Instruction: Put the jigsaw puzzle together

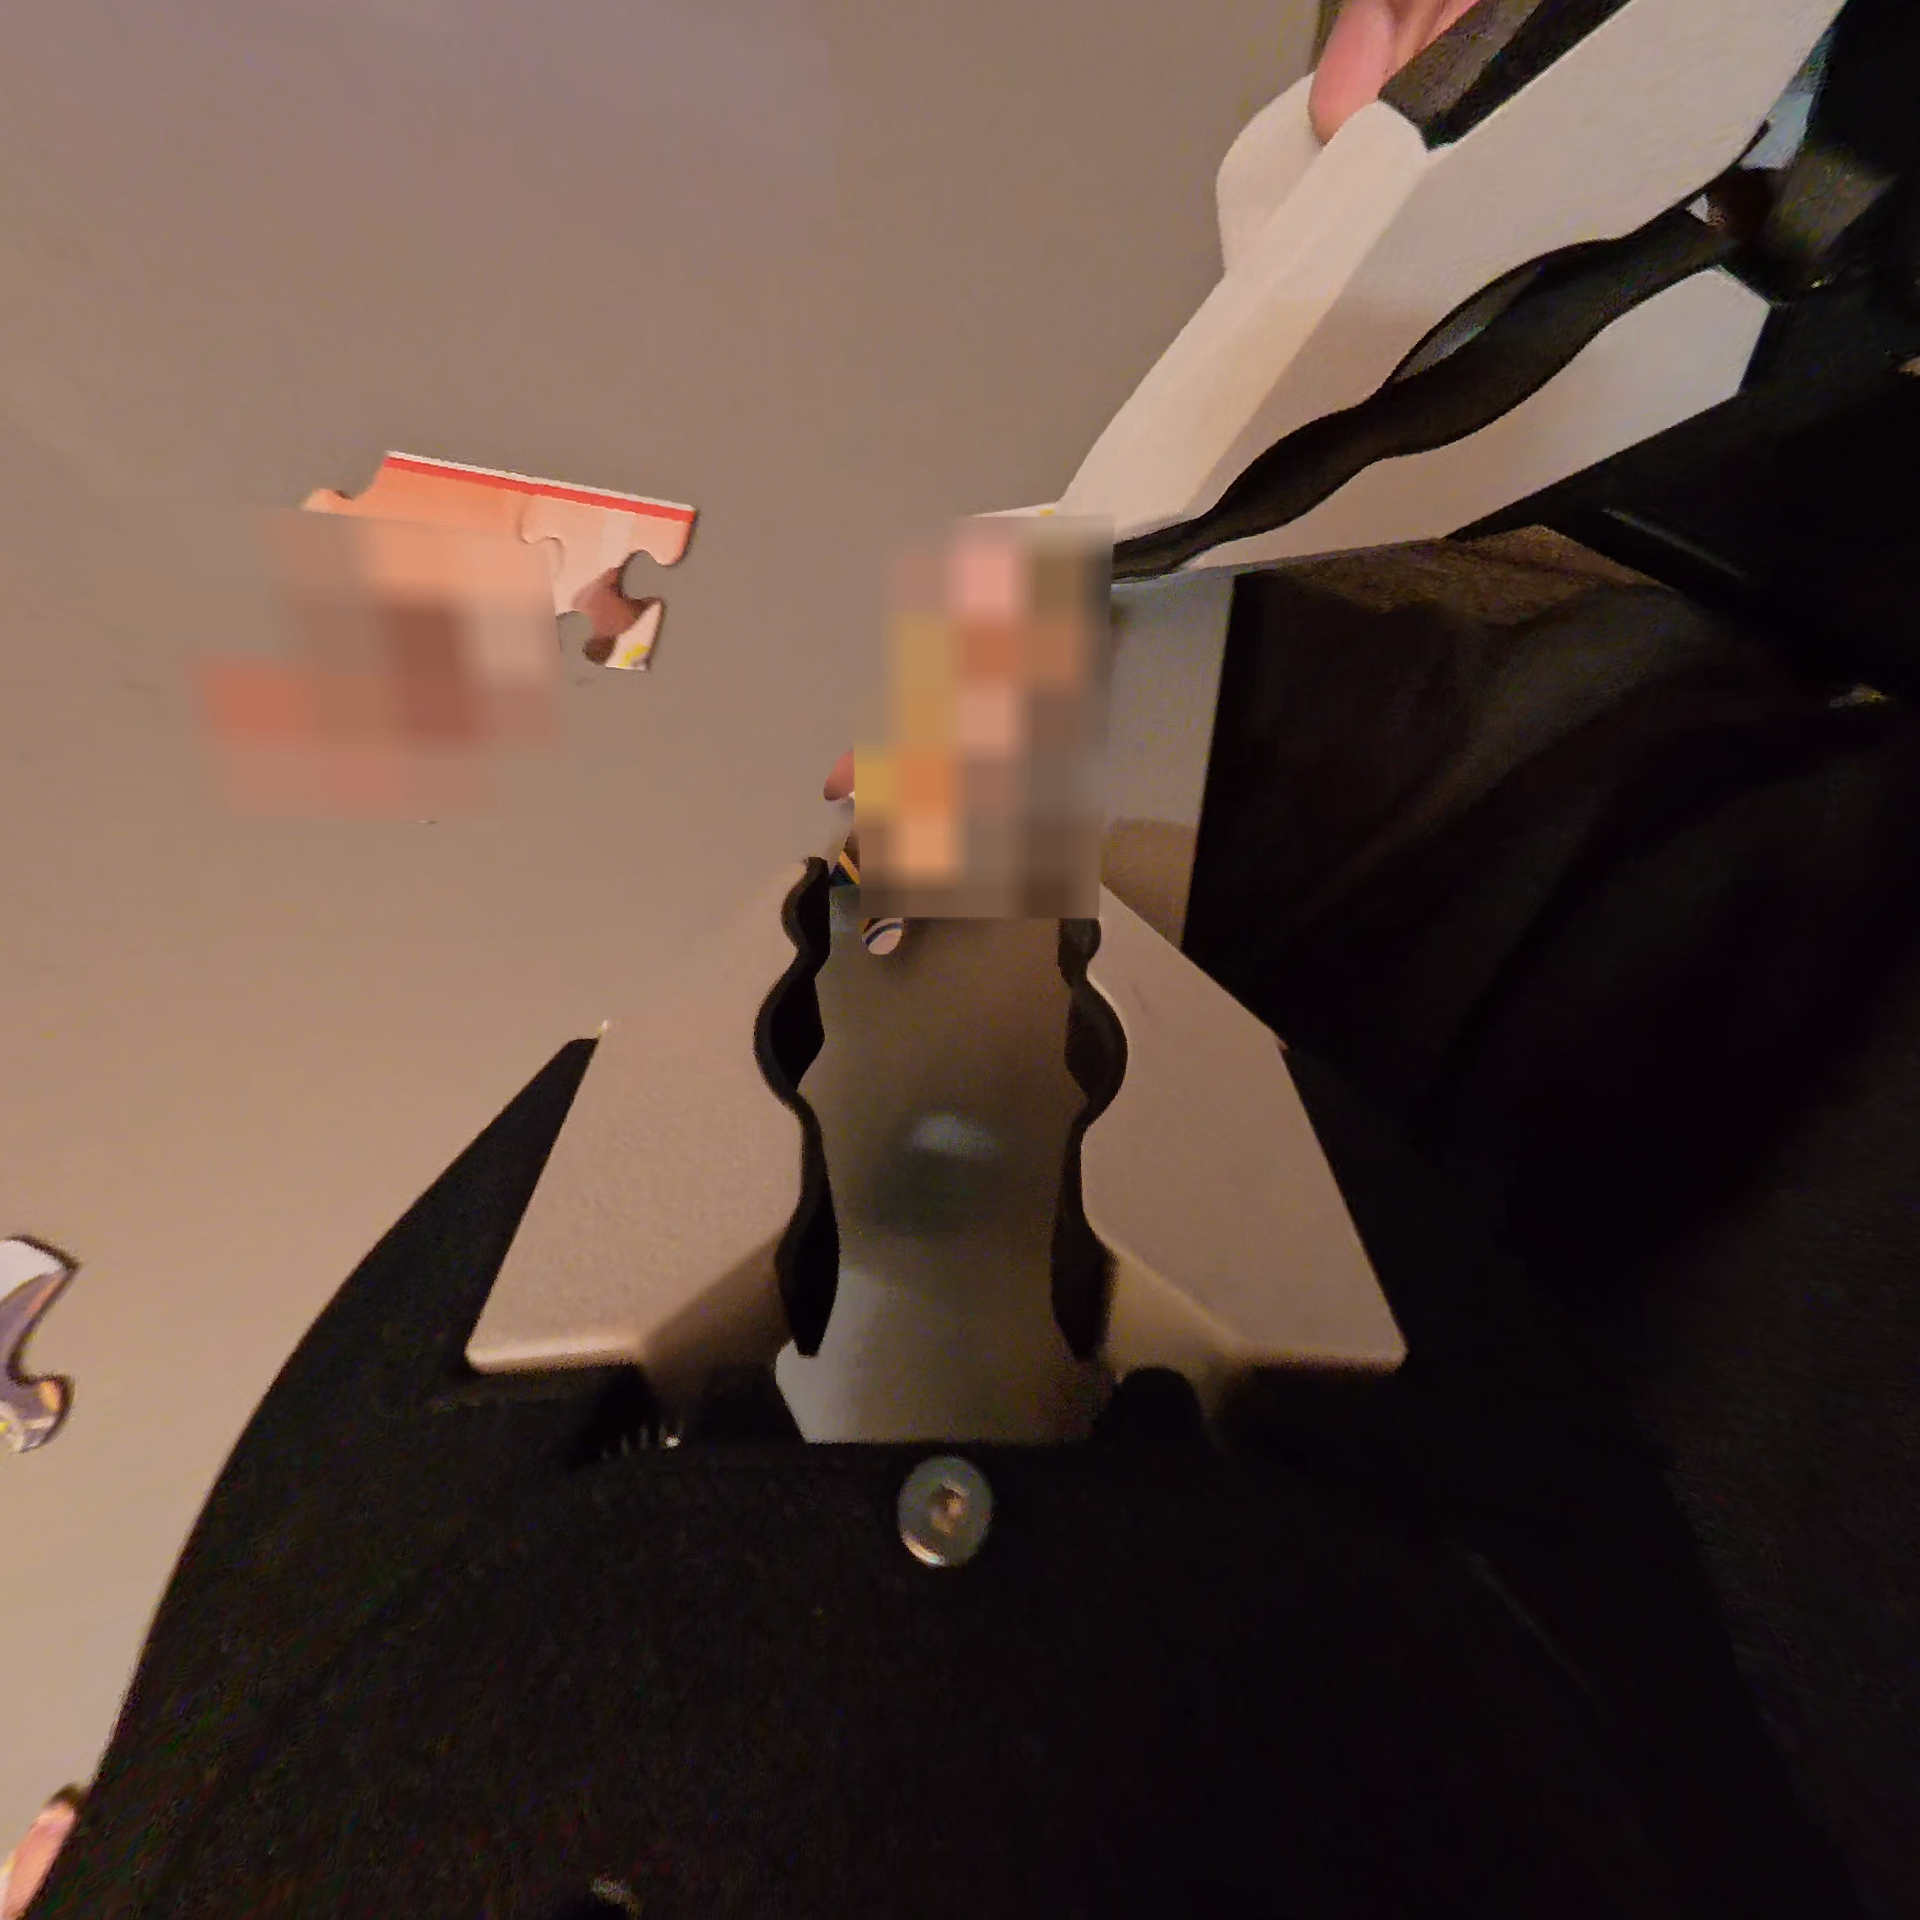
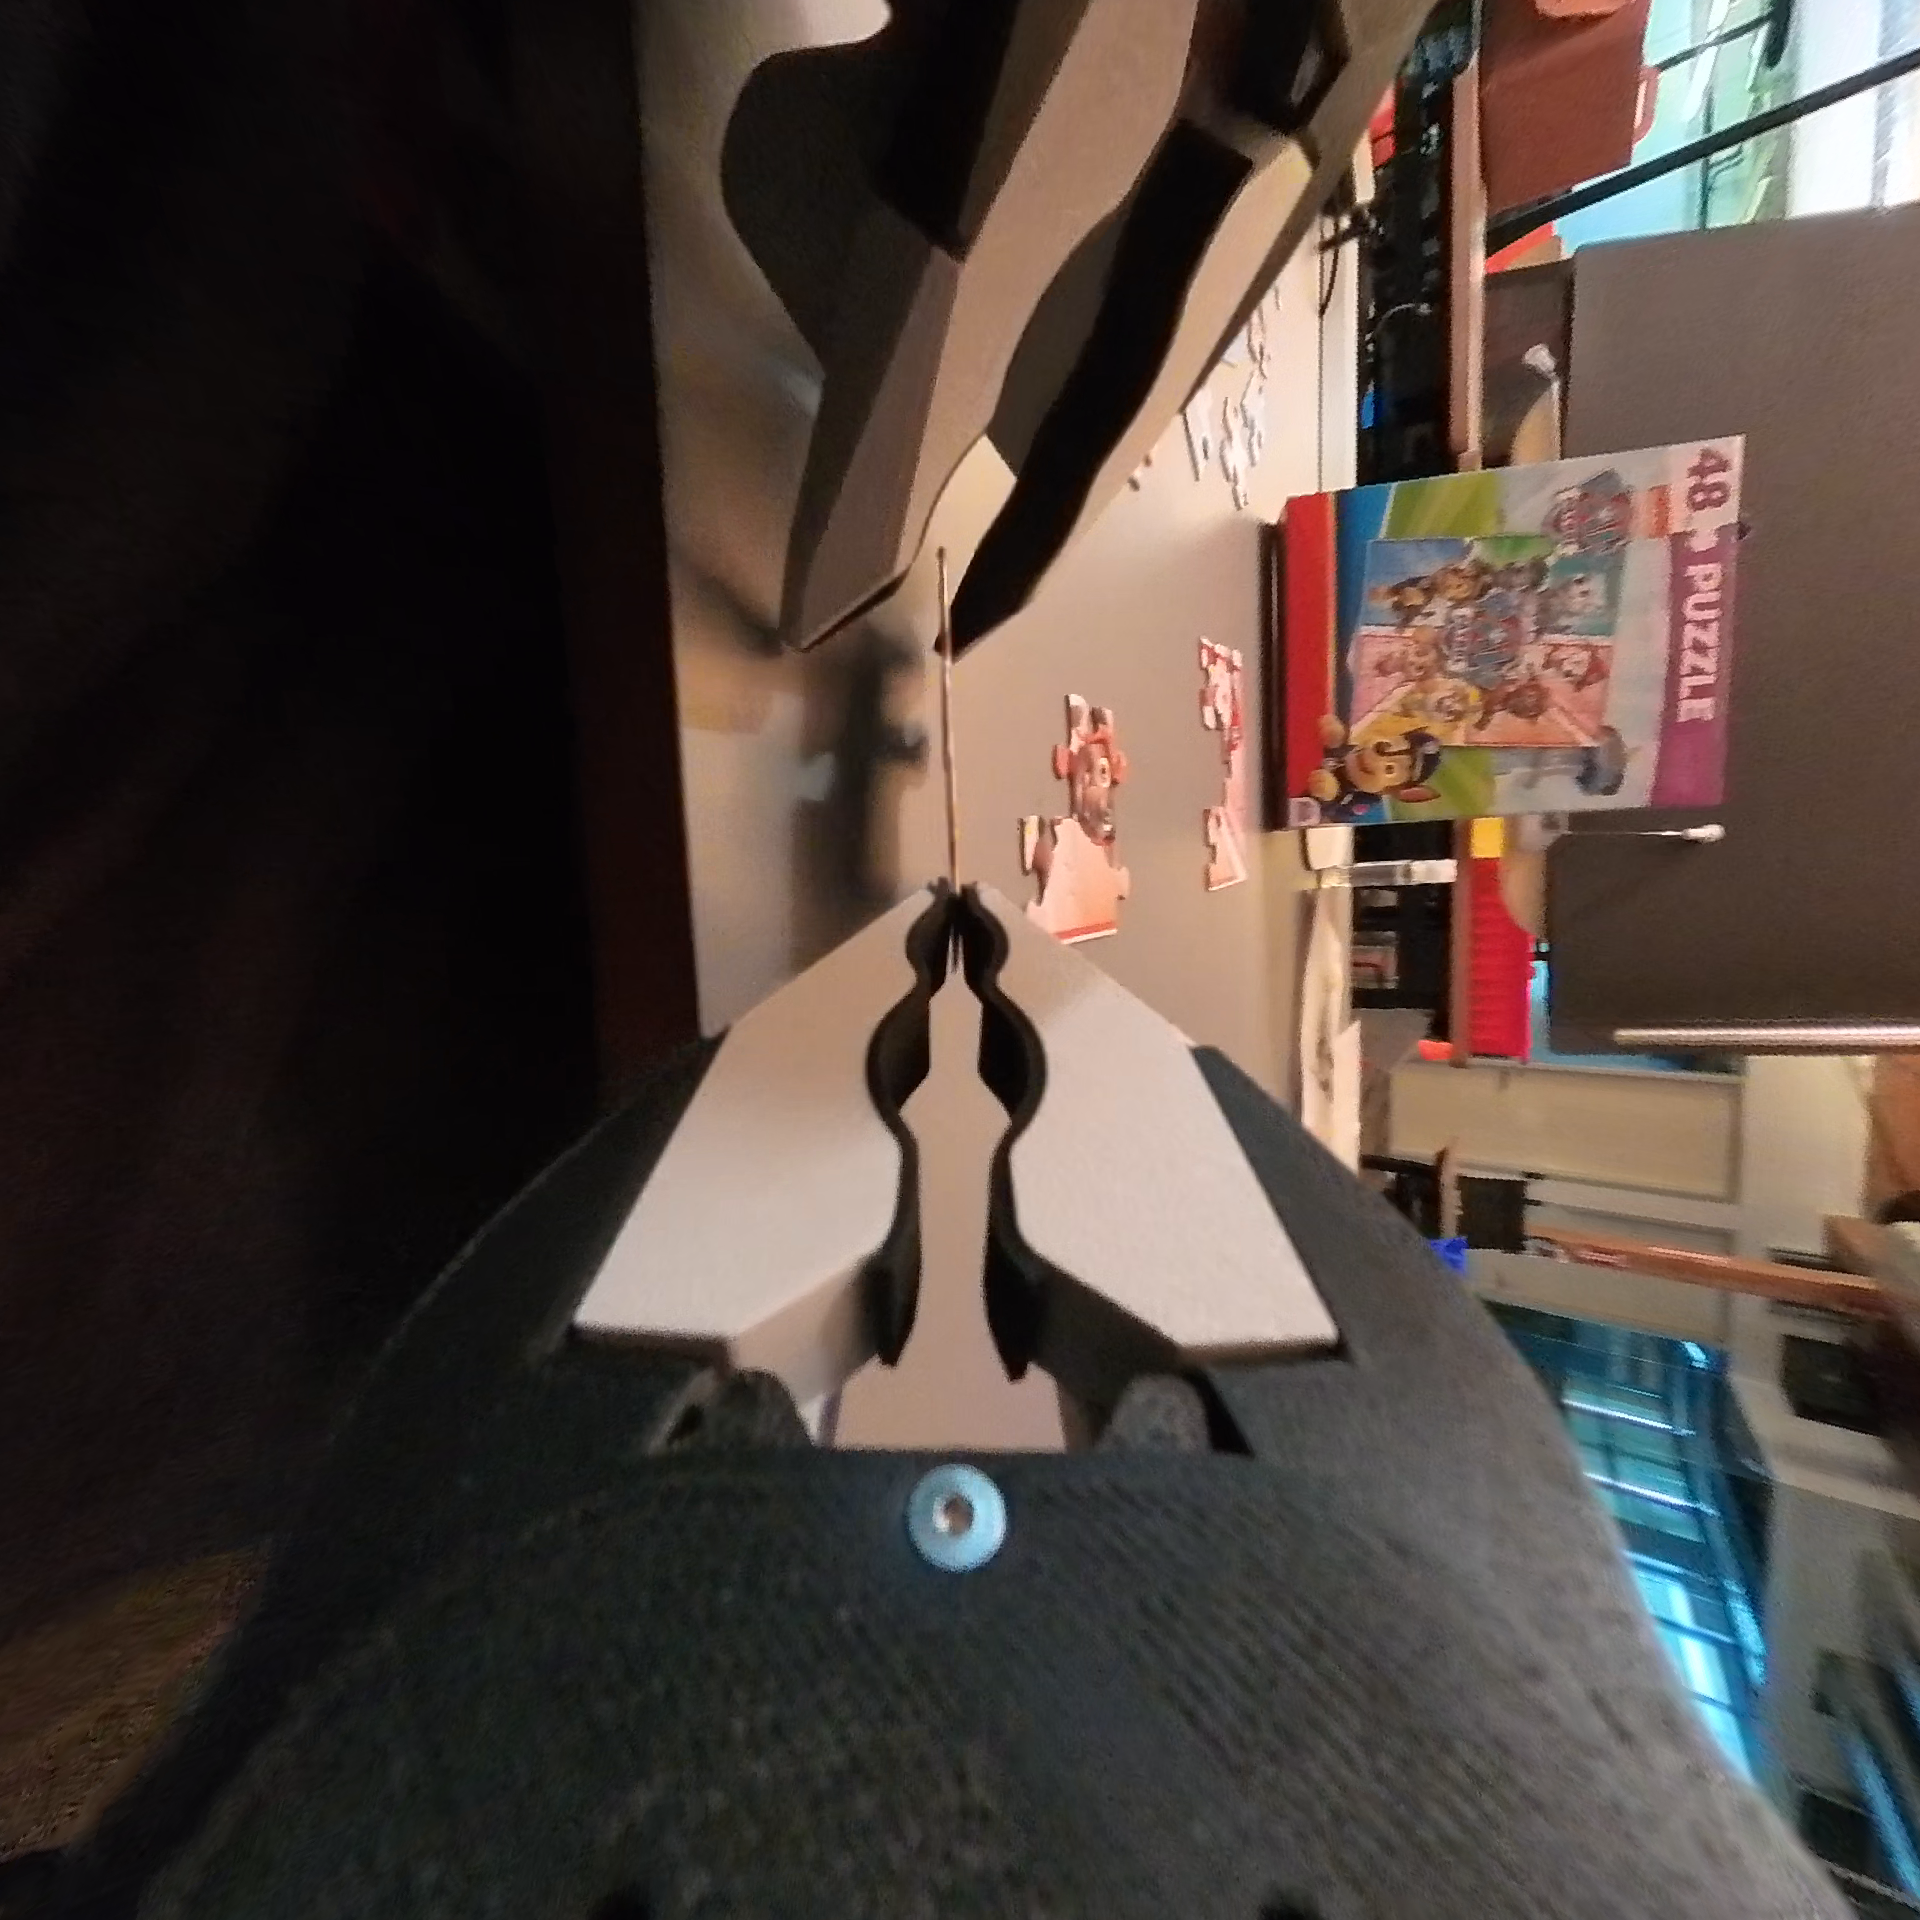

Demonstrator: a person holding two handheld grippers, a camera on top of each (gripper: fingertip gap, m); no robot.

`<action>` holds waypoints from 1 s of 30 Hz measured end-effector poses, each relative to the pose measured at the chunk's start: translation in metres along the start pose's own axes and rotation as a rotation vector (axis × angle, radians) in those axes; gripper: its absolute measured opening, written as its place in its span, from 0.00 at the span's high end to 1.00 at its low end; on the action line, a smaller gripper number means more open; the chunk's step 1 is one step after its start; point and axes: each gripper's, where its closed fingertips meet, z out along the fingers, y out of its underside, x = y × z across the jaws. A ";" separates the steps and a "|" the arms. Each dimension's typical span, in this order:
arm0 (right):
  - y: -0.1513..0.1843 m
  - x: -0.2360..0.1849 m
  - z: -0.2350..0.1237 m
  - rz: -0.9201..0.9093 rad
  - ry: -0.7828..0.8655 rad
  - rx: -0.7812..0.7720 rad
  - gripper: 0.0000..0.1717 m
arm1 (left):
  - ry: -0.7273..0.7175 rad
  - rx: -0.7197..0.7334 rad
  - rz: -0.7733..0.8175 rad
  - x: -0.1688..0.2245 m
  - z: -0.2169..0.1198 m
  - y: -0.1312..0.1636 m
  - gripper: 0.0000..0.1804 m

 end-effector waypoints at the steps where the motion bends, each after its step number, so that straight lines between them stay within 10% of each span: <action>1: 0.001 0.003 0.002 -0.019 0.013 -0.002 1.00 | -0.007 0.002 -0.003 -0.003 0.001 -0.001 0.78; 30: 0.029 0.015 0.044 -0.010 -0.094 0.034 0.94 | -0.070 -0.022 -0.040 -0.044 0.010 -0.008 0.77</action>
